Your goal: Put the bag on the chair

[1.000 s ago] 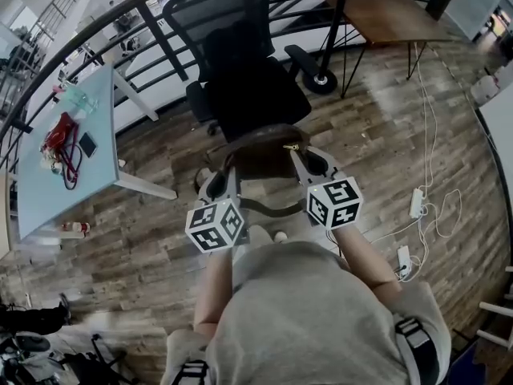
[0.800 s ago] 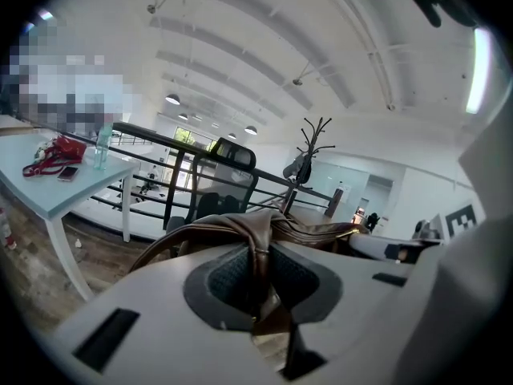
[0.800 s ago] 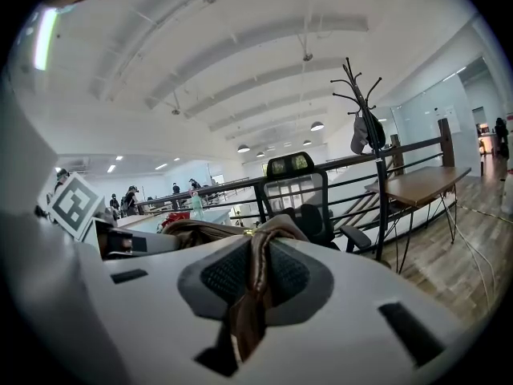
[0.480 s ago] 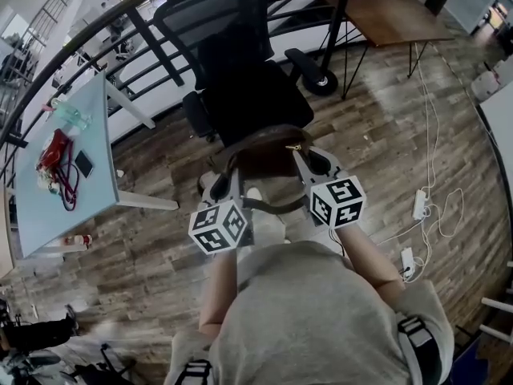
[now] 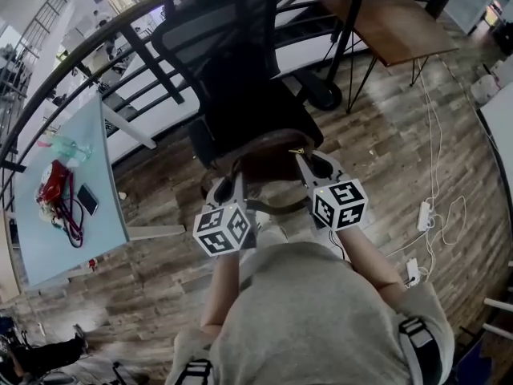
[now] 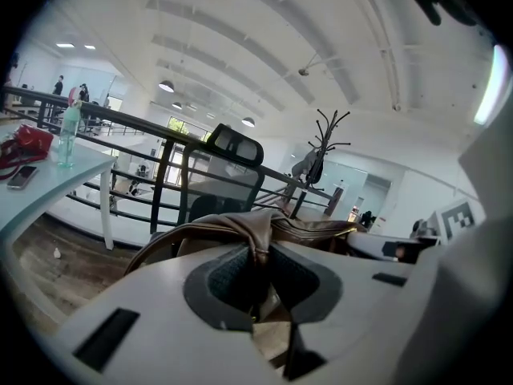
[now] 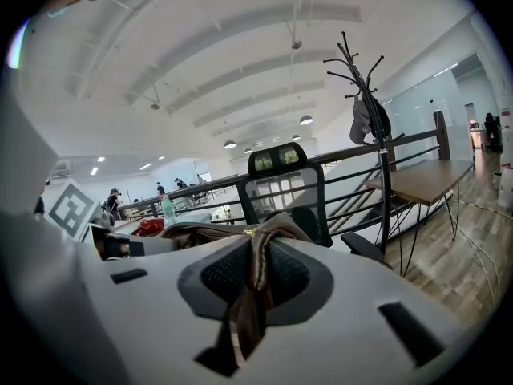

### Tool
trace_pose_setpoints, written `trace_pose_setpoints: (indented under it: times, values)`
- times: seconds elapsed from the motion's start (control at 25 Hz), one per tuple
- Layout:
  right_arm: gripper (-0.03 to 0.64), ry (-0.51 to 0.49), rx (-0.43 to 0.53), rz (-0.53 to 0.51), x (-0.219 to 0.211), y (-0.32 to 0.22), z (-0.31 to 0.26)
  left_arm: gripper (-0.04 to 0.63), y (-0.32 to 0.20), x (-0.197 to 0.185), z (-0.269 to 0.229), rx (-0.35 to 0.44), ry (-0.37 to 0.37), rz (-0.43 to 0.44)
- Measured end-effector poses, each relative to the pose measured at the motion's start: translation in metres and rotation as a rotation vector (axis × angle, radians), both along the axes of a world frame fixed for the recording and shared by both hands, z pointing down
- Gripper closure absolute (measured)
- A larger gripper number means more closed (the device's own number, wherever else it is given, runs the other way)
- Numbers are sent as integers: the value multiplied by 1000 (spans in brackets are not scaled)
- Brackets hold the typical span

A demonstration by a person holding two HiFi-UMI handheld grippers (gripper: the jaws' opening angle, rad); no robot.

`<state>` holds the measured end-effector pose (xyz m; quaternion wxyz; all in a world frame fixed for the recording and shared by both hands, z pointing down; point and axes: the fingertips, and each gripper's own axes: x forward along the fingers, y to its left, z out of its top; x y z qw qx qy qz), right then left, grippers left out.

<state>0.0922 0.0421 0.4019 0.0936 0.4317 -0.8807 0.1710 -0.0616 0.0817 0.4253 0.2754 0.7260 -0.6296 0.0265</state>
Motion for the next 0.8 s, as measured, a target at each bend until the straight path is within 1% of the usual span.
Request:
trace_pose_setpoints:
  times: [0.36,0.8]
  values:
    - [581,-1,-3,40,-34,-73,-3,548,-77,-36,-2,3,4,45]
    - [581,-5,-22,74,-65,-135,10,548,-143,-68,10,-8,0,79]
